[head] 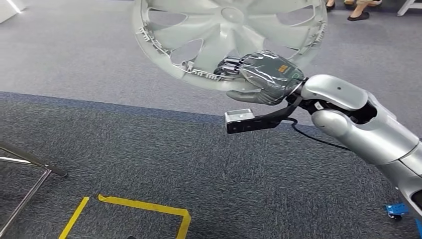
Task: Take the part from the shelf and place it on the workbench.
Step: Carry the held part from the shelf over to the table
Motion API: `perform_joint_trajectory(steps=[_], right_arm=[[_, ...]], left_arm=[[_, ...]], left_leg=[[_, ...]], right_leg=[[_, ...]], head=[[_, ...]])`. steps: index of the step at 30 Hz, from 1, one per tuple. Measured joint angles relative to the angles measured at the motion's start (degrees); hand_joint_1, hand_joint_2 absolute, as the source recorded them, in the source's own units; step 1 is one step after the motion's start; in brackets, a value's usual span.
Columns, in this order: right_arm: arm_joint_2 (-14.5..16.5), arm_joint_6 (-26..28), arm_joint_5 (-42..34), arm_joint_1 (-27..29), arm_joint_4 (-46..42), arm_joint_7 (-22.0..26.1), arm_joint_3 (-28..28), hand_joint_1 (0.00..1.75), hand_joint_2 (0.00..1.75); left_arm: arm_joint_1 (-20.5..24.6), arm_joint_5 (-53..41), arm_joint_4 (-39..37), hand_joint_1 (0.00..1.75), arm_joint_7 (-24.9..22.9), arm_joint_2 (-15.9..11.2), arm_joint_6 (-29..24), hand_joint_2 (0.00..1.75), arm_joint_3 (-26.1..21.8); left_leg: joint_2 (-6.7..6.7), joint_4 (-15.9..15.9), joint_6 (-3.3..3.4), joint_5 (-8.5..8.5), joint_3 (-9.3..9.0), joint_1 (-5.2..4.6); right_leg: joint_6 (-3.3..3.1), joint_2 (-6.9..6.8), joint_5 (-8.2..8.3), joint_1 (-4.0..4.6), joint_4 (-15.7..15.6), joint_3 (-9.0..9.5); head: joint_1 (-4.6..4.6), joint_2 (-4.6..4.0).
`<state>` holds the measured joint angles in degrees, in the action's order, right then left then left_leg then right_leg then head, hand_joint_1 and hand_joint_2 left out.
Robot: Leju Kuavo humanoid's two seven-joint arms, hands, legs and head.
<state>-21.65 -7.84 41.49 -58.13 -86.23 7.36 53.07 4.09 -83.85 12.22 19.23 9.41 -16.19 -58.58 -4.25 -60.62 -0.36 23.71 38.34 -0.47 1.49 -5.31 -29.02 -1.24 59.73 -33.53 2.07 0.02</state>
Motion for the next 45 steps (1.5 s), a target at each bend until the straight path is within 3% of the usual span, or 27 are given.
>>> perform_joint_trajectory(steps=[1,3,5,7,9,10,12,14,16,18,20,22,24,25,26,27,29,31,33,34,36,38,40,41,42,44,45], right_arm=[[0.1,0.0,0.0,-0.1,0.0,0.0,0.1,1.75,1.75],[0.4,0.0,0.0,-0.2,0.0,-0.1,0.2,1.75,1.75],[0.6,0.0,0.0,-0.4,0.1,-0.2,0.3,1.75,1.75],[0.6,0.0,0.0,-0.5,0.2,-0.2,0.4,1.75,1.75],[0.6,0.0,0.0,-0.5,0.3,-0.1,0.7,1.75,1.75],[0.6,0.0,0.0,-0.4,0.4,-0.1,0.9,1.75,1.75],[0.6,0.0,0.0,-0.5,0.5,-0.1,1.2,1.75,1.75],[0.7,-0.1,0.1,-0.6,0.7,-0.1,1.4,1.75,1.75],[0.8,-0.1,0.1,-0.8,0.9,-0.1,1.8,1.75,1.75],[1.1,-0.1,0.2,-0.9,1.1,-0.1,2.1,1.75,1.75],[1.4,-0.1,0.2,-0.9,1.2,-0.2,2.3,1.75,1.75],[1.6,-0.1,0.2,-1.0,1.3,-0.3,2.3,1.75,1.75],[1.6,-0.1,0.2,-1.0,1.4,-0.3,2.5,1.75,1.75],[1.6,-0.1,0.2,-1.0,1.5,-0.3,2.7,1.75,1.75],[1.6,-0.1,0.2,-1.0,1.5,-0.3,2.9,1.75,1.75],[1.7,-0.1,0.1,-1.0,1.5,-0.3,3.0,1.75,1.75],[1.8,0.0,0.0,-1.0,1.6,-0.2,3.2,1.75,1.75],[1.9,0.3,0.0,-1.1,1.6,-0.2,3.2,1.75,1.75],[2.1,0.4,0.0,-1.1,1.6,-0.2,3.3,1.75,1.75],[2.2,0.4,-0.1,-1.2,1.6,-0.1,3.3,1.75,1.75],[2.4,0.5,-0.4,-1.3,1.6,0.0,3.3,1.75,1.75],[2.4,0.6,-0.9,-1.5,1.6,0.1,3.3,1.75,1.75],[2.4,0.6,-1.3,-1.5,1.6,0.3,3.4,1.75,1.75],[2.5,0.6,-1.4,-1.5,1.6,0.4,3.5,1.75,1.75],[2.5,0.6,-1.5,-1.6,1.6,0.4,3.6,1.75,1.75],[2.7,0.5,-1.6,-1.9,1.6,0.4,3.6,1.75,1.75],[2.8,0.5,-1.7,-2.1,1.6,0.3,3.6,1.75,1.75]], left_arm=[[0.0,0.0,0.0,0.00,0.0,0.1,0.0,1.75,0.0],[-0.1,-0.2,0.0,0.00,-0.2,0.2,0.0,1.75,0.0],[-0.1,-0.4,0.0,0.00,-0.5,0.3,0.0,1.75,0.0],[0.1,-0.4,0.0,0.00,-0.7,0.4,0.1,1.75,0.0],[0.3,-0.5,0.0,0.00,-0.8,0.5,0.1,1.75,0.0],[0.2,-0.4,0.0,0.00,-0.8,0.6,0.1,1.75,0.0],[0.2,-0.4,0.0,0.00,-0.9,0.7,0.2,1.75,0.0],[0.2,-0.4,0.0,0.00,-0.9,0.7,0.2,1.75,0.0],[0.3,-0.4,0.0,0.00,-0.8,0.8,0.2,1.75,0.0],[0.1,-0.5,0.0,0.00,-0.8,0.8,0.2,1.75,0.0],[0.0,-0.5,0.0,0.00,-0.8,0.8,0.2,1.75,0.0],[0.2,-0.4,0.0,0.00,-0.8,0.8,0.2,1.75,0.0],[0.5,-0.4,0.0,0.00,-0.7,0.8,0.2,1.75,0.0],[0.6,-0.4,0.0,0.00,-0.7,0.8,0.2,1.75,0.0],[0.6,-0.5,0.0,0.00,-0.7,0.7,0.2,1.75,0.0],[0.6,-0.5,0.0,0.00,-0.7,0.7,0.2,1.75,0.0],[0.7,-0.5,0.0,0.00,-0.9,0.6,0.2,1.75,0.0],[1.0,-0.6,0.0,0.00,-1.0,0.5,0.2,1.75,0.0],[1.1,-0.7,0.0,0.00,-1.1,0.4,0.2,1.75,0.0],[1.0,-0.8,0.0,0.00,-1.2,0.4,0.3,1.75,0.0],[1.1,-0.9,0.0,0.00,-1.6,0.3,0.3,1.75,0.1],[1.3,-1.0,0.0,0.00,-1.8,0.2,0.5,1.75,0.3],[1.5,-1.0,0.0,0.00,-2.0,0.2,0.7,1.75,0.5],[1.5,-1.0,0.0,0.00,-2.1,0.2,0.7,1.75,0.6],[1.6,-1.1,0.0,0.00,-2.2,0.2,0.8,1.75,0.7],[1.7,-1.1,0.0,0.00,-2.3,0.2,0.8,1.75,0.9],[1.8,-1.1,0.0,0.00,-2.3,0.2,0.8,1.75,0.9]], left_leg=[[-0.30,0.5,0.43,0.33,-0.10,-0.32],[0.91,1.1,1.24,0.34,-0.35,-0.22],[2.32,1.7,2.07,0.23,-1.10,0.09],[3.75,2.0,2.74,0.23,-1.52,0.18],[5.45,2.0,3.06,0.35,-1.64,0.07],[6.38,1.9,3.10,0.41,-1.74,0.03],[8.30,1.7,2.99,0.67,-2.00,0.08],[9.96,1.1,2.55,1.07,-1.84,0.20],[11.29,0.7,1.88,1.12,-1.20,0.49],[12.18,0.8,1.21,1.01,-0.80,0.72],[9.92,-0.5,0.46,1.92,-0.24,0.47],[6.25,-5.9,-0.30,4.61,2.18,0.44],[4.96,-12.6,-0.83,6.98,5.48,0.85],[4.80,-14.1,-0.99,6.89,6.26,1.01],[4.63,-13.3,-1.07,5.67,5.99,1.11],[4.22,-10.4,-1.02,3.60,4.73,1.15],[2.08,-3.0,-0.57,0.14,1.32,0.69],[0.54,0.7,0.27,-0.35,-0.29,0.05],[1.39,1.2,1.09,0.03,-0.40,-0.16],[2.10,1.5,1.44,0.00,-0.63,-0.06],[3.40,2.2,2.18,-0.12,-1.31,0.27],[4.74,2.3,2.68,-0.09,-1.51,0.40],[6.40,2.2,2.91,0.04,-1.60,0.33],[7.32,2.2,2.92,0.12,-1.72,0.32],[8.23,2.1,2.86,0.23,-1.87,0.33],[9.94,1.8,2.49,0.56,-1.96,0.39],[10.71,1.5,2.23,0.70,-1.69,0.44]], right_leg=[[0.28,-0.64,-0.14,0.19,-0.1,0.15],[0.88,-1.64,-0.55,0.23,-0.5,0.66],[1.20,0.41,-2.09,0.07,1.5,0.06],[1.14,3.89,-5.04,0.05,8.1,-3.31],[1.07,5.16,-6.75,0.11,14.7,-7.44],[1.03,5.30,-6.05,0.12,15.5,-8.47],[0.91,5.80,-1.59,0.04,10.6,-7.22],[0.79,8.10,1.80,-0.27,3.3,-4.18],[0.65,9.63,2.03,-0.32,0.5,-2.70],[0.29,8.71,1.98,-0.23,0.1,-2.31],[-0.34,7.40,2.01,-0.41,-0.4,-1.72],[-0.88,5.93,1.79,-0.45,-0.7,-1.10],[-1.07,4.38,1.37,-0.41,-0.7,-0.63],[-1.04,3.64,1.13,-0.42,-0.7,-0.35],[-0.95,2.92,0.86,-0.44,-0.7,-0.01],[-0.82,2.22,0.57,-0.46,-0.7,0.42],[-0.37,0.84,-0.08,-0.32,-0.8,1.26],[0.21,-0.42,-0.55,0.03,-0.9,1.69],[0.86,-1.76,-0.86,0.25,-1.3,2.13],[1.18,-1.60,-1.22,0.21,-1.2,2.31],[1.49,1.09,-3.09,0.07,1.6,1.10],[1.36,4.31,-6.01,0.02,8.9,-3.00],[1.29,5.15,-6.88,0.07,14.6,-7.06],[1.23,5.25,-5.66,0.08,14.7,-7.81],[1.13,5.42,-3.40,0.05,12.4,-7.39],[0.92,7.47,1.21,-0.23,5.0,-4.71],[0.86,8.84,2.30,-0.44,1.9,-3.47]], head=[[0.00,0.00],[-0.03,0.00],[-0.19,-0.02],[-0.42,-0.03],[-0.58,-0.02],[-0.62,-0.02],[-0.66,-0.02],[-0.70,-0.02],[-0.77,-0.01],[-0.83,0.00],[-0.57,0.00],[-0.27,0.00],[-0.20,0.00],[-0.18,0.00],[-0.17,0.00],[-0.17,0.00],[-0.15,0.00],[-0.19,0.00],[-0.23,0.00],[-0.31,0.00],[-0.50,-0.01],[-0.68,-0.01],[-0.74,0.00],[-0.75,0.00],[-0.77,0.00],[-0.77,0.00],[-0.73,0.00]])
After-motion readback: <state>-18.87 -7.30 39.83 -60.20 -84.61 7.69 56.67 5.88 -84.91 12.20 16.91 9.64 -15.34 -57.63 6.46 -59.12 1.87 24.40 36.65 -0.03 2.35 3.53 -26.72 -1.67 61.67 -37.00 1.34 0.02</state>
